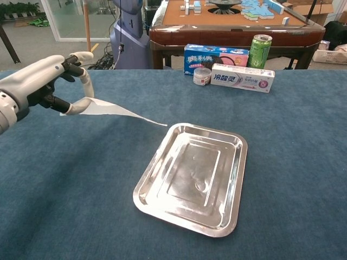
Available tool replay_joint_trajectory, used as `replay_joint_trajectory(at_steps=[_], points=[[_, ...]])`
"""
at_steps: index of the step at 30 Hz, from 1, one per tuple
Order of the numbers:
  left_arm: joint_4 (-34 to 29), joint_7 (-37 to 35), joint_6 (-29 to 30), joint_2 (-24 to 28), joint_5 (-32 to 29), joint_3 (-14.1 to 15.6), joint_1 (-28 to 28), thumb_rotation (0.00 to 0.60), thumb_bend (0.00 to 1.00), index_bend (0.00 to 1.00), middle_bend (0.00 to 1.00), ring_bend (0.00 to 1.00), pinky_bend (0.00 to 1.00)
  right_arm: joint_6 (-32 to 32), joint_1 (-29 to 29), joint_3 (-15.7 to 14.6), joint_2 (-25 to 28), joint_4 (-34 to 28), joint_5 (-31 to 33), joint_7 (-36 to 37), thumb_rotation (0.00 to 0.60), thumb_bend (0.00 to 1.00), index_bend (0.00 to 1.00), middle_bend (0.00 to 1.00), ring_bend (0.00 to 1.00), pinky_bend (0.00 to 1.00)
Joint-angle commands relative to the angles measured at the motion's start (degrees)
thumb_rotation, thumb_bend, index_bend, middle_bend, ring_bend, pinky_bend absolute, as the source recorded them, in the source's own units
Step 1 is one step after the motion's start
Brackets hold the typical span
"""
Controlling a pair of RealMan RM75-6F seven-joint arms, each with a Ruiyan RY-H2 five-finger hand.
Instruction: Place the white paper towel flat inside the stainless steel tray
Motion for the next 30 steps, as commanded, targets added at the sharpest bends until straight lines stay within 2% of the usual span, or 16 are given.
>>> replay_joint_trajectory(at_steps=[1,6,12,21,30], points=[[-2.53,1.96,0.22,0.42,-1.63,-0.5,-0.13,0.6,0.45,0.62,0.0,0.0,0.16,0.04,-0.01,-0.02,-0.01,-0.06,-0.07,-0.02,0.6,0.11,0.27,0.32,0.25,0.41],[-7.74,4.12,1.1,1.32,-1.54,0.86,0.43,0.6,0.45,0.62,0.01,0.0,0.16,-0.01,0.01,-0.01,-0.07,0.01,0.01,-0.11,0.6,0.11,0.27,0.32,0.25,0.41],[-10.96,6.22,1.81,1.32,0.39,2.53,0.28,0.6,0.46,0.63,0.01,0.0,0.16,0.02,0.0,-0.02,-0.04,-0.01,-0.01,-0.14,0.6,0.11,0.27,0.32,0.25,0.41],[-11.35,10.63,5.7,-1.56,6.06,5.35,0.7,0.6,0.46,0.63,0.01,0.0,0.16,0.57,-0.17,0.34,0.05,0.31,0.48,-0.51,0.6,0.11,0.27,0.32,0.25,0.41],[-13.45,13.64,6.7,-2.89,8.23,6.94,1.12,0.6,0.46,0.63,0.01,0.0,0.16,0.83,-0.3,0.87,0.1,0.7,1.6,-0.74,0.6,0.11,0.27,0.32,0.25,0.41]])
